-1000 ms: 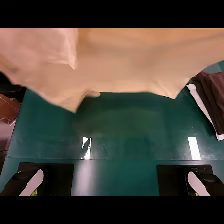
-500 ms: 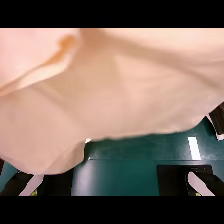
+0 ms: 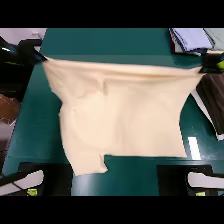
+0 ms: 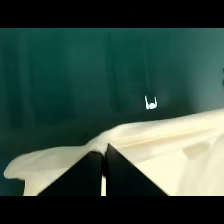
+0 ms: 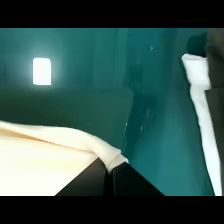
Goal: Fold the shirts.
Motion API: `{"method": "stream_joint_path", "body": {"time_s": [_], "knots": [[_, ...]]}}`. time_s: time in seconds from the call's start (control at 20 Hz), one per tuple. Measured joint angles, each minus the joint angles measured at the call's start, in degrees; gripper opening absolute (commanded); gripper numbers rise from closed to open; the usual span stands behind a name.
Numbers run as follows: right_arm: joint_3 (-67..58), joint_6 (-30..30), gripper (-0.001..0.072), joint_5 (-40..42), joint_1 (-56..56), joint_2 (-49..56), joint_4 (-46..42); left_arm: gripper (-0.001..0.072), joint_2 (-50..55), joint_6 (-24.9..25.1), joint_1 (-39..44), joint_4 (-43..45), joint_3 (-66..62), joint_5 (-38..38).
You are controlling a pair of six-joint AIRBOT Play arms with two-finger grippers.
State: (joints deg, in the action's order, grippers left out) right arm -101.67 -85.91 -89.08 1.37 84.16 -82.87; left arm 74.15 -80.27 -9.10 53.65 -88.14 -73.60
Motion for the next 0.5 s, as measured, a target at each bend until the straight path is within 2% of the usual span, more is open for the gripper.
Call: {"method": "stream_joint_path", "body": {"time_s": [0.25, 0.4, 0.5], "knots": [[-8.22, 0.17, 0.0013, 4.24, 0.61, 13.94, 0.26, 0.0025, 16.5, 2.99, 4.24, 0.37, -2.21, 7.65], [-13.33, 0.31, 0.0013, 5.49, 0.63, 18.14, 0.55, 0.0025, 20.81, 3.48, 4.94, 0.74, -6.47, 9.94], [-12.46, 0.55, 0.0013, 6.01, 0.63, 18.21, 0.59, 0.0025, 22.08, 3.63, 5.14, 1.77, -8.83, 9.01]]}}
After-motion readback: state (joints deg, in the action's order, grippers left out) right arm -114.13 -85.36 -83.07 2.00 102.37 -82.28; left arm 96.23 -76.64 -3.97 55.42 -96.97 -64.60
